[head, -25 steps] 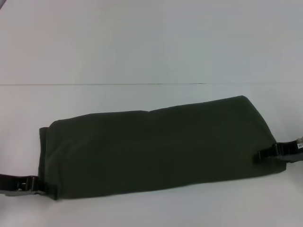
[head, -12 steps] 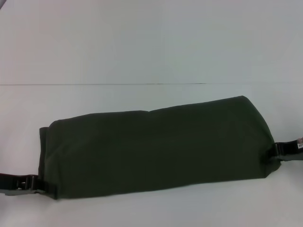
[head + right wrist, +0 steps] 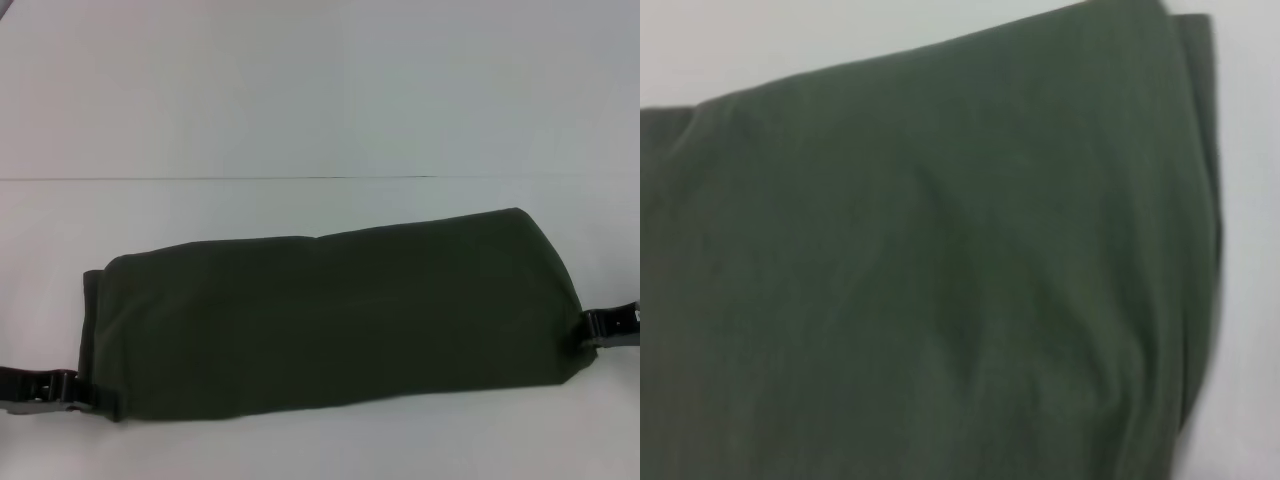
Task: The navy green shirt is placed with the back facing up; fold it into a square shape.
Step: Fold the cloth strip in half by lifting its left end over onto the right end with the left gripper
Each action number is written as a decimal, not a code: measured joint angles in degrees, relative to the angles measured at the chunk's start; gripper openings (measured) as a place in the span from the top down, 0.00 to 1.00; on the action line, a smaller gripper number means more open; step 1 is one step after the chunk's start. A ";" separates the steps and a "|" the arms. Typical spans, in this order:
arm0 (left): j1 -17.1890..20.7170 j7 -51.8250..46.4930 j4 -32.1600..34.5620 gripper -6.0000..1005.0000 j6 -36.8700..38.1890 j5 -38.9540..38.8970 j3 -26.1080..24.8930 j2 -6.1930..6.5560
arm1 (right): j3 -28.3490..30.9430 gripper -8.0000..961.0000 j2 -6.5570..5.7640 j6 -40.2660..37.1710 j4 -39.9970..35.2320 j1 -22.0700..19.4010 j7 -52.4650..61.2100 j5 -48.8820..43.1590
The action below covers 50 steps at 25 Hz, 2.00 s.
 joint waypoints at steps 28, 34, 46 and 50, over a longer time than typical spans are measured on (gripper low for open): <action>-0.72 -3.85 1.83 0.96 20.22 9.69 0.02 2.33 | -0.44 0.87 0.12 -25.82 -1.02 -5.14 -18.01 -1.08; -0.71 -4.04 2.21 0.96 20.00 9.73 -1.42 2.49 | 0.59 0.84 -0.41 -25.98 -1.21 -5.35 -18.05 -0.68; -0.77 -4.05 2.42 0.95 19.25 9.66 -2.50 2.60 | 4.03 0.79 -3.13 -28.22 -1.26 -4.29 -16.51 -0.52; -0.78 -4.32 2.65 0.95 19.22 9.67 -3.42 2.74 | 8.64 0.58 -5.16 -29.78 -1.42 -4.04 -16.20 -0.47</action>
